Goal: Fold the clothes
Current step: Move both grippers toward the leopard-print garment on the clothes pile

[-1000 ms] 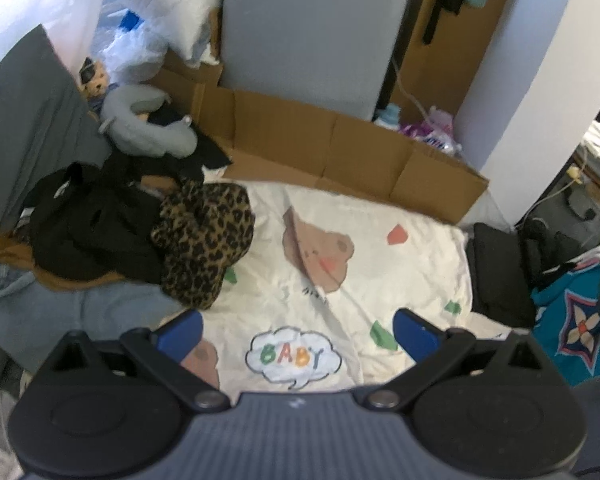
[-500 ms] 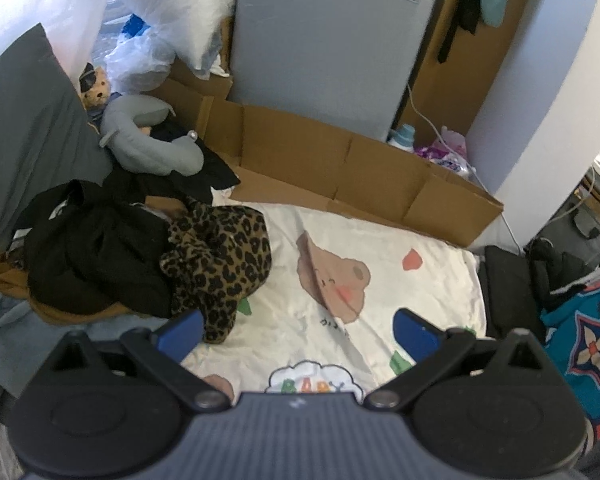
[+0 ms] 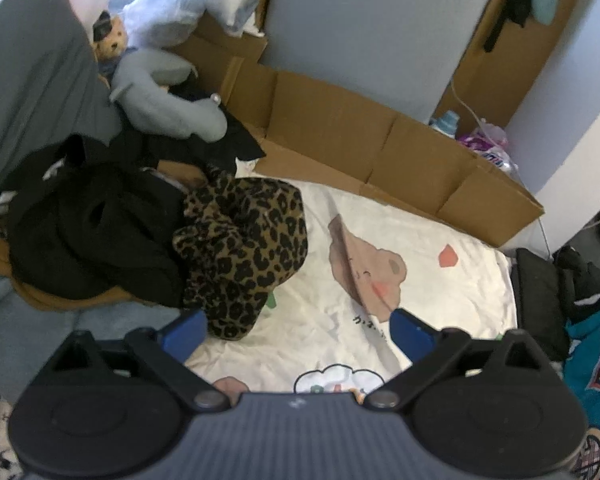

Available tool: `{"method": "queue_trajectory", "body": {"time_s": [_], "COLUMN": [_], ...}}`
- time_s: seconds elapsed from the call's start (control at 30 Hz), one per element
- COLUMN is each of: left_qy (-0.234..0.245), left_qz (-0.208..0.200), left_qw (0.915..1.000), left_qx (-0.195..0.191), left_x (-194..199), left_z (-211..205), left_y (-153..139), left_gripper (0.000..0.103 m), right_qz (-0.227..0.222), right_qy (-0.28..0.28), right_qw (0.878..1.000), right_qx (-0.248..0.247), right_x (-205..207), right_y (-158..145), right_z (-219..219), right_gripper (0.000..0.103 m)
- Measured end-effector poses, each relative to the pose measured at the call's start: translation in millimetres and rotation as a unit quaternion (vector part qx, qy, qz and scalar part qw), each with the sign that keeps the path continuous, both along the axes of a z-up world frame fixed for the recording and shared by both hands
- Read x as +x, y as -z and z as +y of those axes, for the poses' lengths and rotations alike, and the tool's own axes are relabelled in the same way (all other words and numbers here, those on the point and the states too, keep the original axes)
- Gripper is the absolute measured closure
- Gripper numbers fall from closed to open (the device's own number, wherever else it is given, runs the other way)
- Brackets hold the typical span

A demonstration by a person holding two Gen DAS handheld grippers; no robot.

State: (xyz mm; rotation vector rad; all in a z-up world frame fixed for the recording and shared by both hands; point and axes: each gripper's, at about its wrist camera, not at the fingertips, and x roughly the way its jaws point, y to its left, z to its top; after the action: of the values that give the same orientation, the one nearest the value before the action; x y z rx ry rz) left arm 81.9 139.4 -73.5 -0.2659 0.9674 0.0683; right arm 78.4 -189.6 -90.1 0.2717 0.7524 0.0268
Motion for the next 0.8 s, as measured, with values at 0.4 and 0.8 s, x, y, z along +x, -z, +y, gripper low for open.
{"method": "queue_trajectory", "body": {"time_s": [0.4,0.8], "left_qy": [-0.038,-0.082], "left_qz": [0.01,-0.03], "left_qw": [0.999,0.9946], "left_qx": [-0.021,-0.057], "left_x": [26,48], "left_z": [35,68], "left_y": [74,141], "left_gripper": [0.017,0.018], "right_qz": [0.038,0.047], "right_qy": [-0.048,-0.107], "right_qw": [0.998,0.993], "right_qx": [0.004,0.018], "right_x": [47,70], "right_y": [79,144], "right_z": [40,91], "right_gripper": [0.002,0.002]}}
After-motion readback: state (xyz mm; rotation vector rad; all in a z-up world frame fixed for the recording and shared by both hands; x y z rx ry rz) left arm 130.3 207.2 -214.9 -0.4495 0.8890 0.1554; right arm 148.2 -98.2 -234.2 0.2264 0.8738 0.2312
